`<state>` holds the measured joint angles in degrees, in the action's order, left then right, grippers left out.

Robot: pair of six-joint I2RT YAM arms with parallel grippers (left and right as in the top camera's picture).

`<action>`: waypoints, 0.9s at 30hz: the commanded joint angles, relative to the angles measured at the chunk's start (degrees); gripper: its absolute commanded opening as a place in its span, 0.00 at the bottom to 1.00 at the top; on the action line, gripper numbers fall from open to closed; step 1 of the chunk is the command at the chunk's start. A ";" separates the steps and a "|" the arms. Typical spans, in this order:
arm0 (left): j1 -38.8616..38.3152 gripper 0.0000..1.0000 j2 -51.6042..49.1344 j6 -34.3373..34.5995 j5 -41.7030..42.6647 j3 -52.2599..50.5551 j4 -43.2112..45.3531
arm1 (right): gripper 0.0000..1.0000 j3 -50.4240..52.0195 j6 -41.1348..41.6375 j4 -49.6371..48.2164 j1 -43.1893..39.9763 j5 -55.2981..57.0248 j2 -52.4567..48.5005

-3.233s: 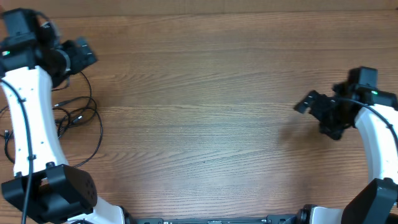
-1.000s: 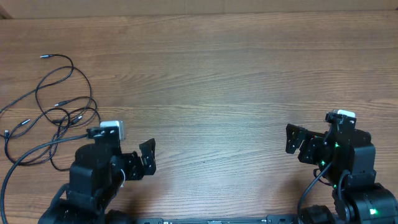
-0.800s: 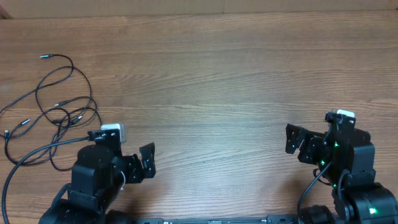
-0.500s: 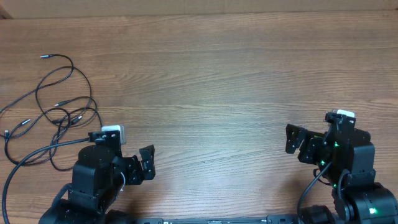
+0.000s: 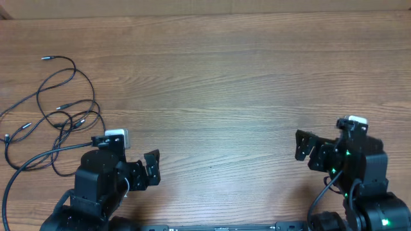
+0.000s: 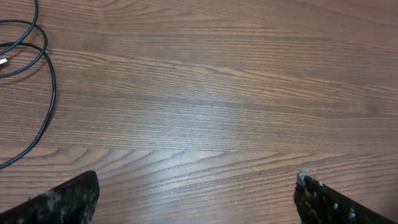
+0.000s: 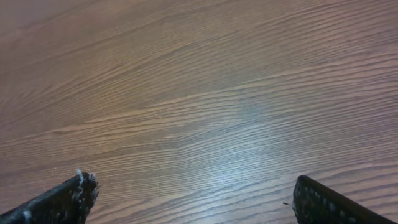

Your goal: Untangle cables

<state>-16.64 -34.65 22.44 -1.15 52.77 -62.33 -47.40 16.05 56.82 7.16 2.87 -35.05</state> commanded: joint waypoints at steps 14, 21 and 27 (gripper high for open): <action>-0.04 1.00 0.17 0.92 -0.79 -0.55 -0.07 | 1.00 16.41 0.20 -20.70 -0.11 -3.50 25.14; -0.04 0.99 0.17 0.92 -0.76 -0.55 -0.07 | 1.00 31.26 0.20 -42.82 -0.11 -4.46 32.22; -0.04 1.00 0.17 0.92 -0.76 -0.55 -0.07 | 1.00 39.43 0.17 -53.46 -0.11 -4.42 34.51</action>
<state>-16.64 -34.72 22.57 -1.17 52.66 -62.41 -11.29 16.32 6.46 7.16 -1.28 -2.13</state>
